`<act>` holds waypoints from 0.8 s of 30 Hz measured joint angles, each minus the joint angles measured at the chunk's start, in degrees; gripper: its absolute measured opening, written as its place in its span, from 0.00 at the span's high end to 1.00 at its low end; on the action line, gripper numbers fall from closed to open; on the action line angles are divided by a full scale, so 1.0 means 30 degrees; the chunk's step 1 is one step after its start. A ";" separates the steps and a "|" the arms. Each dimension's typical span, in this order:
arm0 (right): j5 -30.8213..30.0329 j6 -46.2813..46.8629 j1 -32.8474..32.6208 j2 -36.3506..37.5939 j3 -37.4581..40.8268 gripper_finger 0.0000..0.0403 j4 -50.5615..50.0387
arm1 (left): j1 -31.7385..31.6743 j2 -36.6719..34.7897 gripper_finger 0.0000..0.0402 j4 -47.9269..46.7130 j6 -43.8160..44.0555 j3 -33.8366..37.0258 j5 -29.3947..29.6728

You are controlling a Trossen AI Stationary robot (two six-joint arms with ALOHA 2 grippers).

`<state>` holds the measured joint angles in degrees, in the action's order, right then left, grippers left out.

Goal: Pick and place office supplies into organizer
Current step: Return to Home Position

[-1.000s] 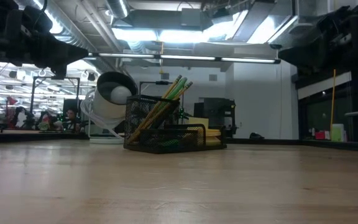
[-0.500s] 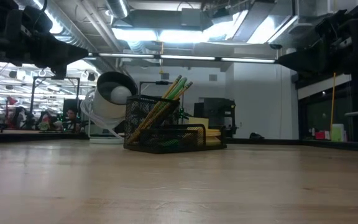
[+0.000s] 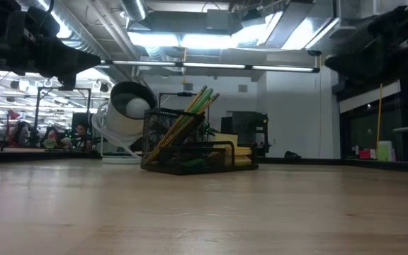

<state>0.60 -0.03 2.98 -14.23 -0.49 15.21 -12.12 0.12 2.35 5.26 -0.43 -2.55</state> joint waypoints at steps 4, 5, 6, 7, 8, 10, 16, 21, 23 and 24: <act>0.0043 -0.0152 -0.0555 0.2162 -0.0007 0.91 -0.2044 | 0.0000 0.0007 1.00 -0.0002 0.0000 0.0000 0.0000; 0.0042 -0.0186 -0.0615 0.2521 -0.0007 0.91 -0.2367 | 0.0006 0.0007 1.00 0.0000 0.0000 0.0000 0.0000; 0.0036 -0.0270 -0.0662 0.2773 -0.0007 0.91 -0.2491 | 0.0000 0.0007 1.00 -0.0006 0.0000 0.0000 0.0000; 0.0036 -0.0314 -0.0731 0.3001 -0.0007 0.91 -0.2602 | 0.0000 0.0007 1.00 0.0000 0.0000 0.0000 0.0000; 0.0036 -0.0254 -0.0769 0.3241 -0.0007 0.91 -0.2687 | 0.0000 0.0007 1.00 0.0000 0.0000 0.0000 0.0000; 0.0036 -0.0123 -0.0860 0.3750 -0.0007 0.91 -0.2710 | 0.0005 0.0007 1.00 0.0000 0.0000 0.0000 0.0000; -0.0062 -0.0671 -0.1559 0.4732 -0.0025 0.91 -0.4733 | 0.0000 0.0007 1.00 0.0000 0.0000 0.0000 0.0000; -0.0295 -0.0657 -0.2211 0.4739 -0.0015 0.91 -0.4687 | 0.0004 0.0007 1.00 0.0000 0.0000 0.0000 0.0003; -0.0301 -0.0686 -0.2451 0.4739 -0.0015 0.91 -0.4679 | 0.0002 0.0007 1.00 0.0000 0.0000 0.0000 0.0002; -0.0314 -0.0665 -0.2597 0.4739 -0.0015 0.91 -0.4679 | 0.0000 0.0007 1.00 0.0000 0.0000 0.0000 0.0005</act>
<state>-0.34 -2.02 -4.81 -0.01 -0.54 1.17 -12.12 0.14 2.35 5.26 -0.43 -2.53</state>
